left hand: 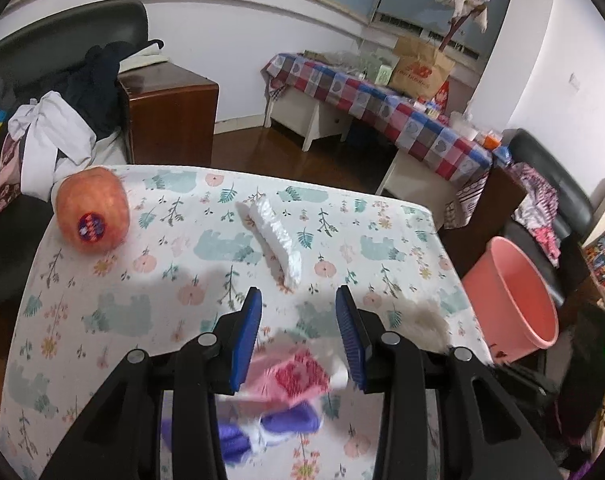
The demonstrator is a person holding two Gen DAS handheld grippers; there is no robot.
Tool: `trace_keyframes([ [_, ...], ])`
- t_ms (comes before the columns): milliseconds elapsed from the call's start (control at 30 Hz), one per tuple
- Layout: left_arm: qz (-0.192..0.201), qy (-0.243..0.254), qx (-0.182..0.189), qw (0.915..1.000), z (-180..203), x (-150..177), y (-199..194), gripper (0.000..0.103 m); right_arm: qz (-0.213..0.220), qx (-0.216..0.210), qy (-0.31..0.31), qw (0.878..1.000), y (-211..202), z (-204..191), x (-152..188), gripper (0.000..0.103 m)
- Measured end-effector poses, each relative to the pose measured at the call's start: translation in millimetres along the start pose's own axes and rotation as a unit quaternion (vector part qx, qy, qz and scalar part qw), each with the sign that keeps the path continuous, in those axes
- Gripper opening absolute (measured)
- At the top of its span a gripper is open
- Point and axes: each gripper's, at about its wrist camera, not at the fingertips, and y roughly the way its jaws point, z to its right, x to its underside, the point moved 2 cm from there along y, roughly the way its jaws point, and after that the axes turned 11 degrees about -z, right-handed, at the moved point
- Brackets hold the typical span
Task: Collect trash
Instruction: 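Grasp the white foam strip with the left gripper while the right gripper grasps the bubble wrap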
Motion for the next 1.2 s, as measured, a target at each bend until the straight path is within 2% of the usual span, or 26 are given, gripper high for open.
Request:
trace_keyframes([
  [267, -0.057, -0.017, -0.041, 0.9974, 13.7, -29.0, 58.0, 0.037, 0.002, -0.017, -0.002, 1.000, 0.4, 6.3, 3.7, 0.011],
  [500, -0.079, -0.019, -0.085, 0.9931, 14.4, -34.8, 85.4, 0.036, 0.004, -0.025, -0.006, 1.000, -1.3, 9.4, 5.8, 0.011],
  [600, -0.084, -0.028, -0.087, 0.9923, 9.8, -34.1, 90.9, 0.021, 0.005, -0.029, -0.006, 1.000, -2.7, 10.7, 7.1, 0.011],
  [633, -0.083, -0.029, -0.088, 0.9923, 8.7, -34.1, 91.6, 0.013, 0.005, -0.029, -0.007, 1.000, -3.4, 10.8, 7.4, 0.011],
  [833, -0.070, -0.024, -0.082, 0.9939, 8.4, -28.5, 82.5, 0.011, 0.011, -0.028, -0.006, 1.000, -9.7, 11.6, 8.3, 0.011],
  [1200, -0.020, 0.008, -0.029, 0.9993, 31.7, -1.4, 13.8, 0.011, 0.036, -0.028, -0.023, 0.999, -34.7, -1.3, 13.8, 0.011],
])
